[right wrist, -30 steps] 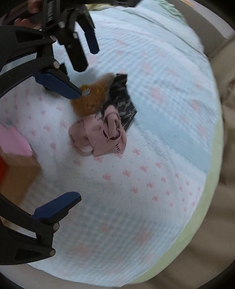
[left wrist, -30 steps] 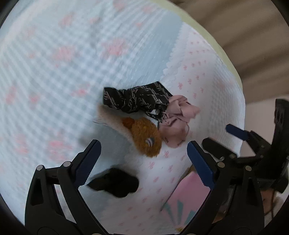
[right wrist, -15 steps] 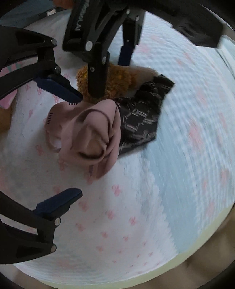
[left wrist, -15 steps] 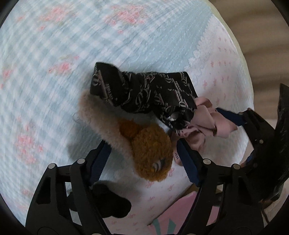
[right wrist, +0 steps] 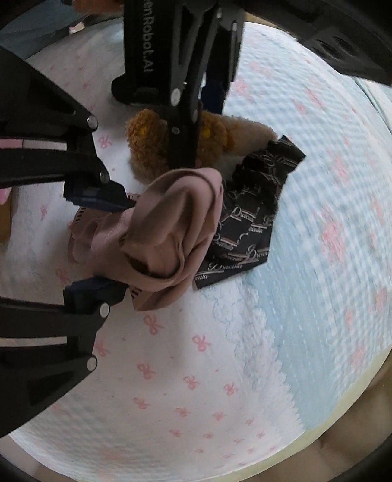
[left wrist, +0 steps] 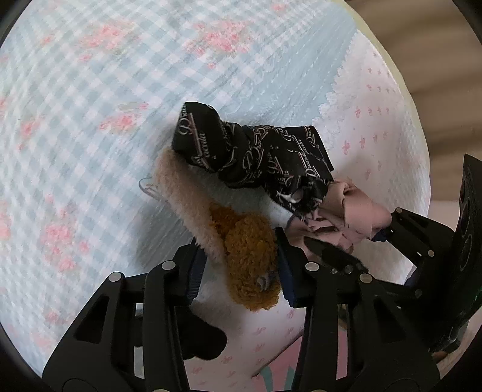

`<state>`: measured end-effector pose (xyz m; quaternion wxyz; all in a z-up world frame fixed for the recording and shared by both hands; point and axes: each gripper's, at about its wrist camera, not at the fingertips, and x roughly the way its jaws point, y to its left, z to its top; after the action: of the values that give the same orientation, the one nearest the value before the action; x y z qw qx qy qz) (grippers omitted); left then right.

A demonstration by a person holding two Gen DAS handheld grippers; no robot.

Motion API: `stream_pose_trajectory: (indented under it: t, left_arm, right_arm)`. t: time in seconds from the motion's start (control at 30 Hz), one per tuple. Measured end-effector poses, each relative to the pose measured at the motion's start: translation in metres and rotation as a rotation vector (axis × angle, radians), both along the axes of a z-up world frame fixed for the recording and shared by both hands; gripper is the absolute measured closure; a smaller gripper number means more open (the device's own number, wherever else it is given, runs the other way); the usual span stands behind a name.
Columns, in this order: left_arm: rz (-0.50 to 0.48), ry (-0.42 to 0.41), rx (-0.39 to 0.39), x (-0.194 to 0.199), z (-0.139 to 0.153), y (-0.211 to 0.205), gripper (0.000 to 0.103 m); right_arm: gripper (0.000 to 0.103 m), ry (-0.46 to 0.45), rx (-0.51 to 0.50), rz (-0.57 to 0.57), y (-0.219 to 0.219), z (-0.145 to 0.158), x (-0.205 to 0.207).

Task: Organize soft objects
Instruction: 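Grasp the teddy keychain with the left tool while the right tool grasps the pink fabric, then carry the teddy and pink fabric over the box and open both tools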

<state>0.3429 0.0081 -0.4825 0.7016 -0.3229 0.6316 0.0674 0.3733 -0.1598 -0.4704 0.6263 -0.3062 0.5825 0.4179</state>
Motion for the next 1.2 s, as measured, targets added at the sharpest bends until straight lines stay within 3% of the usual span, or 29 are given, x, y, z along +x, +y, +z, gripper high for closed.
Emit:
stream_pose_trajectory:
  t: [0.2,0.43,0.63,1.0,1.2]
  left_arm:
    - [-0.007,-0.04,0.001,-0.028,0.027,0.017,0.065]
    - [-0.034,-0.109,0.022,-0.054,0.076,0.03,0.066]
    - [-0.094,-0.197,0.054,-0.079,0.141,0.037,0.066]
    - [-0.206,-0.368,0.136,-0.126,0.268,0.045,0.066]
    - [-0.3,-0.439,0.205,-0.164,0.319,0.043,0.066]
  right_arm:
    - [0.074,-0.013,-0.003,-0.041,-0.006,0.015,-0.009]
    - [0.075,-0.051,0.031,-0.142,-0.016,0.061,-0.027]
    - [0.075,-0.118,0.084,-0.286,-0.019,0.124,-0.05]
    - [0.075,-0.284,0.204,-0.556,-0.037,0.256,-0.139]
    - [0.075,-0.3,0.302,-0.776,-0.05,0.303,-0.181]
